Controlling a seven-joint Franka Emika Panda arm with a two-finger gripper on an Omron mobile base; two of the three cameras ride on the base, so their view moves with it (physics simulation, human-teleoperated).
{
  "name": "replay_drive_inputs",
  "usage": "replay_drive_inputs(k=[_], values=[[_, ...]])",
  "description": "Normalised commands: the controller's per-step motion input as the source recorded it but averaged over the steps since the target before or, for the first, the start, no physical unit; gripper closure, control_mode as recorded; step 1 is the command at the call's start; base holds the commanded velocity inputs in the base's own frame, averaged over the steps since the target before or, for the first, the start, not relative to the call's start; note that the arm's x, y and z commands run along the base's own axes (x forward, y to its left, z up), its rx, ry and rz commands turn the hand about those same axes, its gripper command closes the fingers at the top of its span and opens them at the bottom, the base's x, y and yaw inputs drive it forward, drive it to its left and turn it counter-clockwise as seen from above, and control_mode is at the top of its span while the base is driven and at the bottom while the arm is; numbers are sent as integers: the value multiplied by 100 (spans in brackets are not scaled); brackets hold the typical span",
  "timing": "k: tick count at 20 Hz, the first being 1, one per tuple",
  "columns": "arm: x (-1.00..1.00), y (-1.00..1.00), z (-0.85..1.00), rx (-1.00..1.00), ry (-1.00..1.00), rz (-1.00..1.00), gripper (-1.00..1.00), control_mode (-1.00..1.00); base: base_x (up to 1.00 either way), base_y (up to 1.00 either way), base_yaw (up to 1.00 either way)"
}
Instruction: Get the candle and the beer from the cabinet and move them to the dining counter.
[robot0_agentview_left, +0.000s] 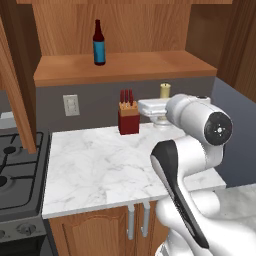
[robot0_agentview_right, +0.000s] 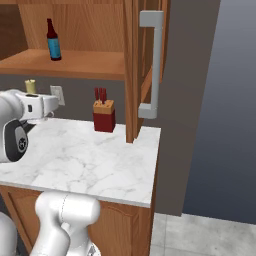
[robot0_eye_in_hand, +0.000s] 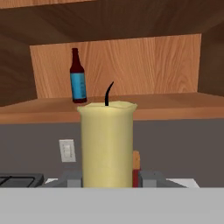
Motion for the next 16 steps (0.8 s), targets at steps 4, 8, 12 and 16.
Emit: replay_drive_inputs(k=[4, 8, 12, 16], values=[[-3, 0, -8, 0, 0, 0, 100, -100, 0, 0, 0], [0, 3, -15, 0, 0, 0, 100, -100, 0, 0, 0], [0, 0, 0, 0, 0, 0, 100, 100, -21, 35, 3], [0, 0, 0, 0, 0, 0, 100, 100, -59, 32, 16]])
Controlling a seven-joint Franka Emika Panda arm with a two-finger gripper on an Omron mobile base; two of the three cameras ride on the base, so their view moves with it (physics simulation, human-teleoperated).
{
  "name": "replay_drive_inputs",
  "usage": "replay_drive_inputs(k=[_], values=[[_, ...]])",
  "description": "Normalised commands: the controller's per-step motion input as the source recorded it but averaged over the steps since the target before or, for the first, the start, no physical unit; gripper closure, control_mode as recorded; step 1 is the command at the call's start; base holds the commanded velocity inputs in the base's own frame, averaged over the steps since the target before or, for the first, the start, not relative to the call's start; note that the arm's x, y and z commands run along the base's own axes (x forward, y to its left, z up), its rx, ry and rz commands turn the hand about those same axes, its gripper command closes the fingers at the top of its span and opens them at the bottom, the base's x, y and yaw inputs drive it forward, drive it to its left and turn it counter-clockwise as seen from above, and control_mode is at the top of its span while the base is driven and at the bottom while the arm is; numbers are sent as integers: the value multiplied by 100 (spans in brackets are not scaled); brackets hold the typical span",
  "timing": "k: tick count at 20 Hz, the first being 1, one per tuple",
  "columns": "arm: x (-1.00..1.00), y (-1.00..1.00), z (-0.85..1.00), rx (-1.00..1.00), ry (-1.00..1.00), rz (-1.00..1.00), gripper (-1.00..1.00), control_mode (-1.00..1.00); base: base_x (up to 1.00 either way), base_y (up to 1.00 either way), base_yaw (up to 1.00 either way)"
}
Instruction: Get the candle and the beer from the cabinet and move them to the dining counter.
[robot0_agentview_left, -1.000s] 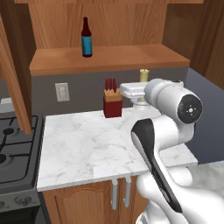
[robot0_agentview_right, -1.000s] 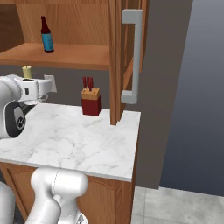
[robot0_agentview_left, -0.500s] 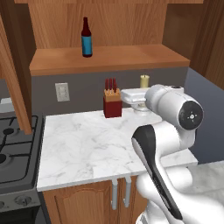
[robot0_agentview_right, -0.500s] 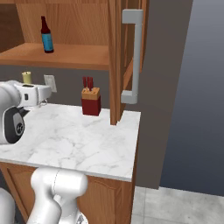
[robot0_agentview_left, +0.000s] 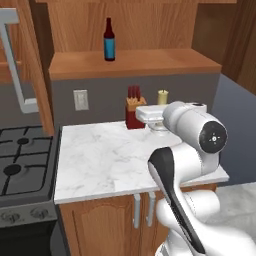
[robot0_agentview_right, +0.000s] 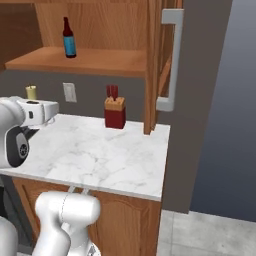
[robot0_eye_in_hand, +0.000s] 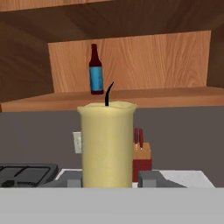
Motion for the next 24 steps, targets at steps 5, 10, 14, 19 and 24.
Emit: replay_drive_inputs(k=[5, 10, 14, 19, 24], values=[[0, 0, 0, 0, 0, 0, 100, 100, -82, 16, 29], [0, 0, 0, 0, 0, 0, 100, 100, -91, 3, 35], [0, 0, 0, 0, 0, 0, 100, 100, -68, 24, 43], [0, 0, 0, 0, 0, 0, 100, 100, -46, 45, 48], [0, 0, 0, 0, 0, 0, 100, 100, -31, 54, 51]])
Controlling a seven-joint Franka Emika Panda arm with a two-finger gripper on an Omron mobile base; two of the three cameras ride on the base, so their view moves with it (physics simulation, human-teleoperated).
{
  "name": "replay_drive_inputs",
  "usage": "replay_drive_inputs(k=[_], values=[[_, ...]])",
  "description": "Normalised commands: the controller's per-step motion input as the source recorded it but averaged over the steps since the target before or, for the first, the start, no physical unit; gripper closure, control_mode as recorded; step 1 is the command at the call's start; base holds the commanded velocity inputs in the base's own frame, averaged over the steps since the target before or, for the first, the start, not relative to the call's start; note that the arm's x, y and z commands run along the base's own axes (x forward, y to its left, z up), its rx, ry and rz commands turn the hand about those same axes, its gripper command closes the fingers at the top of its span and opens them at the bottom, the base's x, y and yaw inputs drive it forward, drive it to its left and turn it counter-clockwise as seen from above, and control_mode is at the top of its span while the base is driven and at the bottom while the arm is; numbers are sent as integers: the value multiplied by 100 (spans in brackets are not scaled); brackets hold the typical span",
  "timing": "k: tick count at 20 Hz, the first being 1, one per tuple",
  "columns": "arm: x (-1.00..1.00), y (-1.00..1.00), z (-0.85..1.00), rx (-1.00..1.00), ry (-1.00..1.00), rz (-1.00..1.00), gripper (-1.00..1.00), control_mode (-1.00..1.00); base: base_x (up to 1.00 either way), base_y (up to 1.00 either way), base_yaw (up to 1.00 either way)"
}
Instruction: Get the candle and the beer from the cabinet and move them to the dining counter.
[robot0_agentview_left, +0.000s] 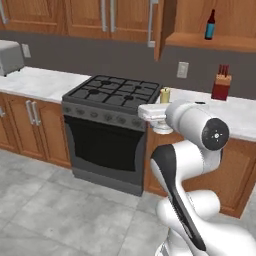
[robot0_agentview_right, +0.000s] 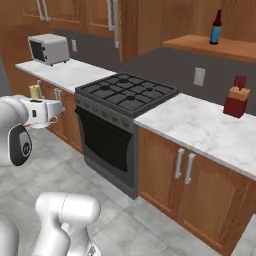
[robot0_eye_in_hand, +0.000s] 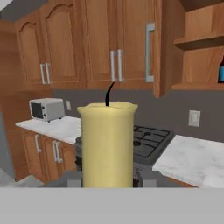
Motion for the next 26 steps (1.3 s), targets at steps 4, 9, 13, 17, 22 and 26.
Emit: replay_drive_inputs(k=[4, 9, 13, 17, 22, 26], values=[[0, 0, 0, 0, 0, 0, 100, 100, -19, 38, 53], [0, 0, 0, 0, 0, 0, 100, 100, -10, 26, 53], [0, 0, 0, 0, 0, 0, 100, 100, -8, 12, 53], [0, 0, 0, 0, 0, 0, 100, 100, -9, 16, 51], [0, 0, 0, 0, 0, 0, 100, 100, 0, 7, 49], [0, 0, 0, 0, 0, 0, 100, 100, 0, 9, 48]])
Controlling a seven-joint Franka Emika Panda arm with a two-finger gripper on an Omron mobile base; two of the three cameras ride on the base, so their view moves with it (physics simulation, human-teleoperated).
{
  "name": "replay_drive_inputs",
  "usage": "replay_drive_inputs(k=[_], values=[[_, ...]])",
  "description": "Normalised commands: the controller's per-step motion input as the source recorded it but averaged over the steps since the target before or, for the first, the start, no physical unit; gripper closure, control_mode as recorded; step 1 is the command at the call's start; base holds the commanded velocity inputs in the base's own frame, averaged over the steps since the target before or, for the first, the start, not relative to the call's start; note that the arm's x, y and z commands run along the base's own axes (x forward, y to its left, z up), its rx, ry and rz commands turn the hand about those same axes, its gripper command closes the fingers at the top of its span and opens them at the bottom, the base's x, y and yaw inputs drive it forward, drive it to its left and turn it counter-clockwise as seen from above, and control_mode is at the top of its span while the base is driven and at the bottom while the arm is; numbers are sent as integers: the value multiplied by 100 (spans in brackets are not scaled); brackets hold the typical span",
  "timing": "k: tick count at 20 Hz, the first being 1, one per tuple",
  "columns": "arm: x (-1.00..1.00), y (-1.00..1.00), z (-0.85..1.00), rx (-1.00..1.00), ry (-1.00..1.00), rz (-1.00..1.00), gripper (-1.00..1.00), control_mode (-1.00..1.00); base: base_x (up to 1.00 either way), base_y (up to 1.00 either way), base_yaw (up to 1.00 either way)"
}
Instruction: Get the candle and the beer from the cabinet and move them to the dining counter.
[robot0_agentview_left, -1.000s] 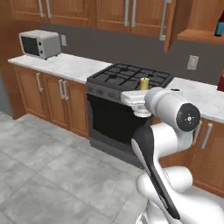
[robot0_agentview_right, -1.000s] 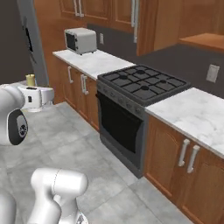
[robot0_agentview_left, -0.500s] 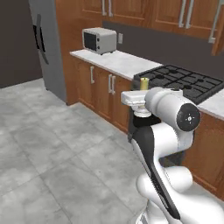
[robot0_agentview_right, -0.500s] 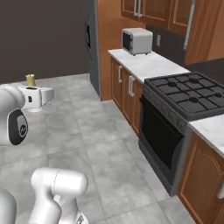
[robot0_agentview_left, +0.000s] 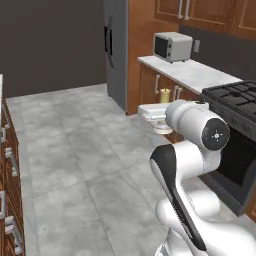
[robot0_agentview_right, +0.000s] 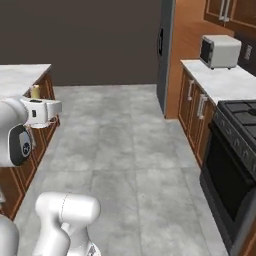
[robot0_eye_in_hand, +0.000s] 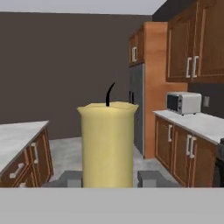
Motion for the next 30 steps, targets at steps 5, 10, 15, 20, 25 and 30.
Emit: replay_drive_inputs(k=[5, 10, 15, 20, 25, 30], values=[[0, 0, 0, 0, 0, 0, 100, 100, -9, 10, 47], [0, 0, 0, 0, 0, 0, 100, 100, -60, 11, 42], [0, 0, 0, 0, 0, 0, 100, 100, -92, 18, 26], [0, 0, 0, 0, 0, 0, 100, 100, -90, 24, 20], [0, 0, 0, 0, 0, 0, 100, 100, -82, 25, 14], [0, 0, 0, 0, 0, 0, 100, 100, -85, 26, 13]])
